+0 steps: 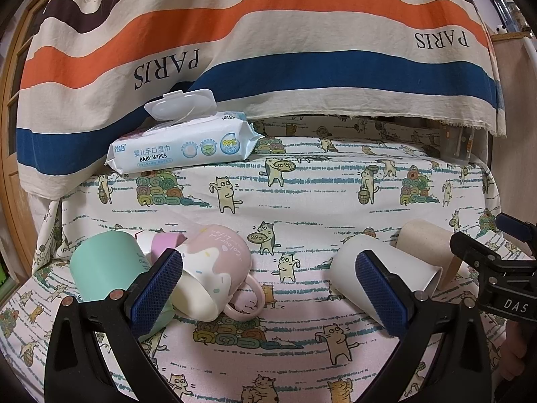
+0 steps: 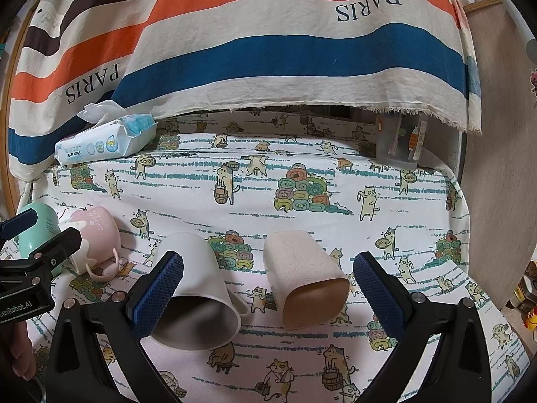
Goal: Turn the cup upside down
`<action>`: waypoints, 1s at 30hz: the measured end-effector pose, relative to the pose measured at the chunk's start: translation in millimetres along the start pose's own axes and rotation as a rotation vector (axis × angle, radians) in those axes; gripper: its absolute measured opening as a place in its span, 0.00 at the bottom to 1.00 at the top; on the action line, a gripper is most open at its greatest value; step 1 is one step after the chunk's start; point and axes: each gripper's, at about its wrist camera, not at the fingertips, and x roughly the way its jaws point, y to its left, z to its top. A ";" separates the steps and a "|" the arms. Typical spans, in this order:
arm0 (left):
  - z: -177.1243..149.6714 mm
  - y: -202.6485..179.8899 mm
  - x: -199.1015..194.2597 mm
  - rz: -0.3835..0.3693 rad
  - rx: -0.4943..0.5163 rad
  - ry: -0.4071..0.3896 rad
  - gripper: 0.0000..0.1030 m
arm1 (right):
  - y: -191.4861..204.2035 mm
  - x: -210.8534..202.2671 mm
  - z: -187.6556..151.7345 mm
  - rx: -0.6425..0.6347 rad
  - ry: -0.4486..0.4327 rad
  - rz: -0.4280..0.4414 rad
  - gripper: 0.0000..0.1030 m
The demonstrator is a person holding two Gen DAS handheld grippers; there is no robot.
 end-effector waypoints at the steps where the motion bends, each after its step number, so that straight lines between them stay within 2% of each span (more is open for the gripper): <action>1: 0.0 0.2 0.3 0.000 -0.001 0.000 0.99 | -0.1 -0.1 0.0 0.002 0.002 0.001 0.99; 14: 2.0 -2.9 -0.2 -0.002 0.016 -0.004 0.99 | -0.7 0.2 0.7 0.003 0.004 0.001 0.99; 19: 1.3 -1.6 -0.5 -0.055 0.007 -0.009 0.99 | -4.6 -3.1 0.2 0.030 -0.021 -0.001 0.99; 25: 0.7 2.8 3.3 -0.050 -0.019 0.006 0.99 | -6.5 -8.2 0.7 0.046 -0.053 -0.002 0.99; 28: 1.0 3.3 3.7 -0.054 -0.017 0.015 0.99 | -7.1 -8.0 3.8 0.032 -0.032 0.023 0.99; 30: 2.7 2.3 4.4 -0.099 -0.002 0.047 0.99 | -9.5 -8.2 6.7 0.027 -0.021 0.036 0.99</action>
